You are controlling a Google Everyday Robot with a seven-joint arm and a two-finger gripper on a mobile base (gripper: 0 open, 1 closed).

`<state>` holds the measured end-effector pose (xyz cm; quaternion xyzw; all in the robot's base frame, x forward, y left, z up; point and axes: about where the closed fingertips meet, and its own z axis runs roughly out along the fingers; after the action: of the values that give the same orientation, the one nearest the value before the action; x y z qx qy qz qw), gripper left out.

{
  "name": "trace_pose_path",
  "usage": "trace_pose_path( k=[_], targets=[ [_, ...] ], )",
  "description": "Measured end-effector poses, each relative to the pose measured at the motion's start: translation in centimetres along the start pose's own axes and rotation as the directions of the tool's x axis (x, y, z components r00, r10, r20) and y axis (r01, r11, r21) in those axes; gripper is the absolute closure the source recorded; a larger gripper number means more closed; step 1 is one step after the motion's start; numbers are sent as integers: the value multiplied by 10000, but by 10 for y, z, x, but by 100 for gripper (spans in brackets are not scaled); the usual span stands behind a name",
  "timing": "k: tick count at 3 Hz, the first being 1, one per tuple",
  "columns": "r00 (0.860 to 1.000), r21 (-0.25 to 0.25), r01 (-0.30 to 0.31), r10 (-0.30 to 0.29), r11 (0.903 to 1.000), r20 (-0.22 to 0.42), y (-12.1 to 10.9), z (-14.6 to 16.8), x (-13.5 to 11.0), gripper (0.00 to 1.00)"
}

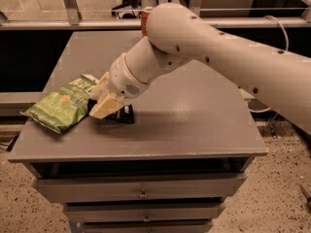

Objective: Move rxbar chocolate near green jalapeno chip bag

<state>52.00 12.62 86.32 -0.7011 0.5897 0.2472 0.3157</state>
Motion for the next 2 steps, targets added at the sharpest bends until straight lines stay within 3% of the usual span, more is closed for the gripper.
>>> trace_pose_path(
  k=[2],
  targets=[
    [9986, 19, 131, -132, 9999, 516, -2, 23, -14, 6]
  ],
)
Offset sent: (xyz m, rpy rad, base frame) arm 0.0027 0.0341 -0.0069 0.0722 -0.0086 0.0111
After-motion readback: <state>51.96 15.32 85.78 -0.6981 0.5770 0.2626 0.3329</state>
